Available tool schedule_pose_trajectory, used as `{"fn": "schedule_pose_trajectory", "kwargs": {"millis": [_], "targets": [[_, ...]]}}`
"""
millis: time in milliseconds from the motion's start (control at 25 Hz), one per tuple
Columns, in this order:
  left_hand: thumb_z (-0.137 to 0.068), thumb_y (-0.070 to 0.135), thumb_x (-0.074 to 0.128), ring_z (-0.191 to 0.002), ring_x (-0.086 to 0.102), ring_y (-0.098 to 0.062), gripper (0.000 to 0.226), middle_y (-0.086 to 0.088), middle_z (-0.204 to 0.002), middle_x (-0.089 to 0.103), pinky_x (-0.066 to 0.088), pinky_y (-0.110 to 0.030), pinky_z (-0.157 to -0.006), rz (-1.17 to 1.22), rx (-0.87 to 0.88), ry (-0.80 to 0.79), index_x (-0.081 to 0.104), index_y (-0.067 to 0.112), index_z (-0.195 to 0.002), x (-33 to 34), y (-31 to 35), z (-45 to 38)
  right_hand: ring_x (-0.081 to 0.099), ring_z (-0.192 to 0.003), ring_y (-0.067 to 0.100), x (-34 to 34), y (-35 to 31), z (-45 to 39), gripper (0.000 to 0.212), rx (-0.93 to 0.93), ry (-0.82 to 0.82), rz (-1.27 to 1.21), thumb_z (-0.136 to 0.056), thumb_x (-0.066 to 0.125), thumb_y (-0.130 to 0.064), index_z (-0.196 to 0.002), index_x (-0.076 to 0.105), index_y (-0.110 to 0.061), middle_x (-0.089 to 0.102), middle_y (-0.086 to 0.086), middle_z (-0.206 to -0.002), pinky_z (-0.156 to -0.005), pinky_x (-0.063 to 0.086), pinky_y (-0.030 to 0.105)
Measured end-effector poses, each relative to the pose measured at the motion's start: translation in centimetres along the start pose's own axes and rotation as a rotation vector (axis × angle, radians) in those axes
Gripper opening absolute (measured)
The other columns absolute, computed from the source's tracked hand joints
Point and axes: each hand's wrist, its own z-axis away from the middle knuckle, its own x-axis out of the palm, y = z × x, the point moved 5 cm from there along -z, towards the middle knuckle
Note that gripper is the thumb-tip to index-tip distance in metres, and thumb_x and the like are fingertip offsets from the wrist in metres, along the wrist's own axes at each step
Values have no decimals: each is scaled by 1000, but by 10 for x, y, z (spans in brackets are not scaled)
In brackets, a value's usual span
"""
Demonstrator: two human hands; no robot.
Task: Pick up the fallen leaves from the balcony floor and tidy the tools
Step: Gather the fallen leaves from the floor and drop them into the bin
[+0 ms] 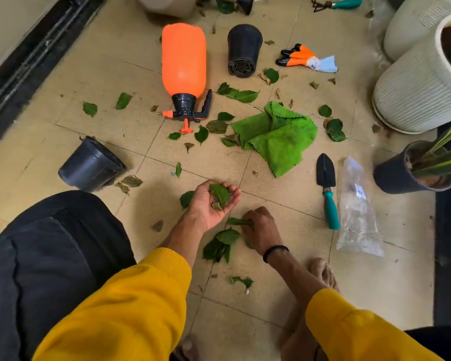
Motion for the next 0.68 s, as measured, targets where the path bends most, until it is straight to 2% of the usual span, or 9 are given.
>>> {"fn": "schedule_pose_trajectory", "kwargs": {"millis": [80,160,200,280,360,400,480,600,680], "targets": [[-99,24,43,-89,72,-29,31,-14,-89,71,61,-39,-86,-22,24,47,65,8,-85,-9,2,0,61,-88,24,-8,2,-5,9,44,33,-73,-87,68,-8,-93,75,-12,64,5,-97,-72,44,22],[-100,25,42,-90,72,-28,31,-14,-91,72,59,-40,-91,-22,41,96,65,8,-89,-12,0,-4,65,-84,18,-27,10,-9,9,203,31,-259,-83,76,-9,-89,76,-15,70,-1,-88,-71,50,20],[-100,25,42,-90,72,-28,31,-15,-92,72,57,-41,-94,-14,52,111,66,7,-92,-10,-1,-5,68,-82,17,-37,13,-13,10,263,18,-377,-81,80,-10,-87,76,-17,73,-2,-85,-74,56,24],[-101,24,42,-90,71,-29,30,-16,-93,72,55,-43,-99,-8,60,118,65,6,-96,-6,-4,-7,73,-78,20,-60,6,-22,12,286,-39,-601,-78,83,-9,-88,76,-11,76,7,-84,-79,62,37],[-101,24,43,-91,70,-30,28,-18,-98,71,57,-45,-93,-22,38,111,65,6,-100,1,-11,-4,73,-75,24,-80,-18,-30,16,212,-101,-749,-79,82,-4,-92,74,0,75,19,-89,-77,63,38],[-101,24,44,-93,69,-31,29,-20,-101,71,58,-45,-87,-32,21,97,65,6,-101,5,-15,-3,73,-75,24,-89,-32,-33,16,169,-116,-716,-79,82,-4,-92,73,0,75,19,-90,-75,62,36],[-101,28,44,-99,70,-32,33,-21,-108,72,57,-46,-83,-33,-18,28,67,5,-101,15,-23,-2,72,-79,20,-96,-59,-33,12,85,-137,-462,-80,81,-9,-91,75,-9,76,8,-87,-71,60,30],[-100,31,46,-87,72,-28,37,-18,-96,74,57,-40,-81,3,-61,-47,71,5,-97,24,-28,-2,66,-89,12,-99,-85,-27,26,-12,-120,-100,-80,78,-12,-105,74,-18,72,-6,-100,-75,52,23],[-99,31,48,-86,72,-29,35,-17,-97,74,59,-40,-79,27,-66,-64,71,6,-97,25,-26,-5,65,-93,13,-112,-83,-28,37,-9,-81,-107,-82,78,-14,-118,69,-19,69,-6,-109,-80,53,26]]}}
